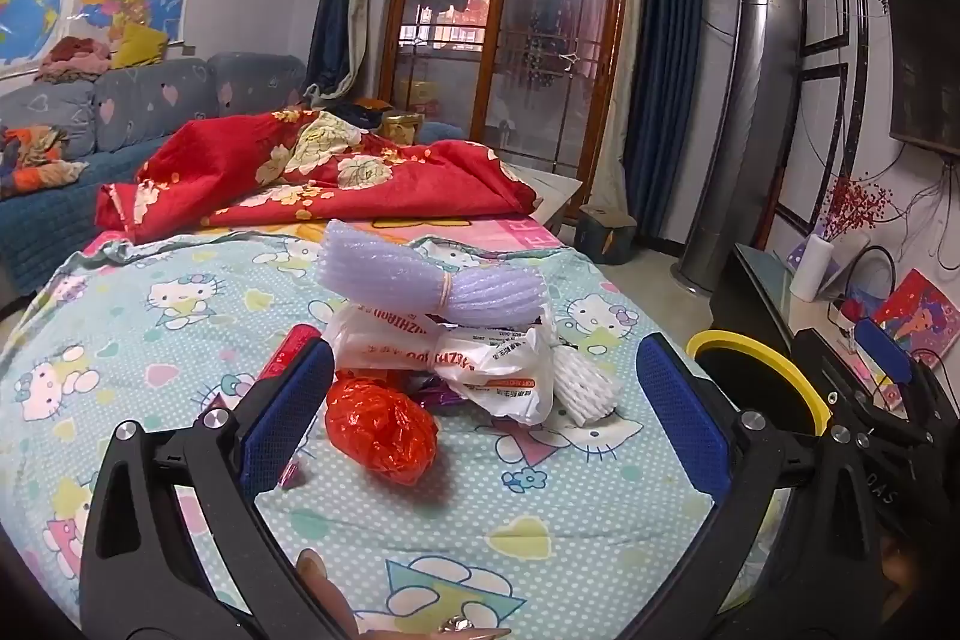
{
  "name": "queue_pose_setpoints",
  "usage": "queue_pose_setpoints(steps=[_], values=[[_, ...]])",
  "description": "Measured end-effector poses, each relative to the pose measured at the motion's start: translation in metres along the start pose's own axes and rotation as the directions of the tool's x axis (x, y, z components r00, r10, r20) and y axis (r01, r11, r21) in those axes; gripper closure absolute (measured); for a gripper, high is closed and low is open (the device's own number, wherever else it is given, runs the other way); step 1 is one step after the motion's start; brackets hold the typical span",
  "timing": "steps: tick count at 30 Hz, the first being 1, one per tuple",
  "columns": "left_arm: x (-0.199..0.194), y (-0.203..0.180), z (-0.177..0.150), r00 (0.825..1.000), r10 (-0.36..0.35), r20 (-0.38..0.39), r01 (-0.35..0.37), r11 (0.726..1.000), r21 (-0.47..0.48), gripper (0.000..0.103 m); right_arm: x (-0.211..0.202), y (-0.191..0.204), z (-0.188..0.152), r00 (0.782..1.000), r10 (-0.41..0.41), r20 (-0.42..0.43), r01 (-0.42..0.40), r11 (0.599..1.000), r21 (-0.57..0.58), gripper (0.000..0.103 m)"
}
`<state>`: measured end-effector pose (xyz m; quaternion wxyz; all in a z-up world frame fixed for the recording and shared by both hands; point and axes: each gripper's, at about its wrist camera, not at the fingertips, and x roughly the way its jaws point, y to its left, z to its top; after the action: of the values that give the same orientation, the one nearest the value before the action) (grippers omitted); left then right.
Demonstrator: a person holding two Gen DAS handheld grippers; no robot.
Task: Collect trash
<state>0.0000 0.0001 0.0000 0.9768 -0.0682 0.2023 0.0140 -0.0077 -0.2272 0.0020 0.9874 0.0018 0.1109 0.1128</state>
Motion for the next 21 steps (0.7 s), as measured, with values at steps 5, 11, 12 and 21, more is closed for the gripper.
queue_pose_setpoints(steps=[5, 11, 12, 21], values=[[-0.0006, -0.0005, 0.0002, 1.0, -0.005, 0.001, 0.005, 1.0, 0.002, 0.01, 0.0003, -0.0001, -0.0003, 1.0, 0.0, -0.001, 0.0, 1.0, 0.002, 0.006], [0.0016, -0.0035, -0.0006, 1.0, -0.006, 0.0, 0.006, 1.0, 0.003, 0.01, 0.0005, 0.0003, -0.0006, 1.0, -0.001, -0.003, 0.001, 1.0, 0.001, 0.006], [0.0017, -0.0042, -0.0006, 1.0, -0.007, 0.001, 0.007, 1.0, 0.003, 0.01, 0.0007, 0.0002, -0.0006, 1.0, -0.001, -0.004, 0.001, 1.0, 0.001, 0.006], [0.0025, -0.001, -0.0007, 1.0, -0.02, 0.002, 0.02, 1.0, 0.011, 0.01, 0.0013, 0.0, -0.0007, 1.0, -0.001, -0.005, 0.001, 1.0, 0.002, 0.006]])
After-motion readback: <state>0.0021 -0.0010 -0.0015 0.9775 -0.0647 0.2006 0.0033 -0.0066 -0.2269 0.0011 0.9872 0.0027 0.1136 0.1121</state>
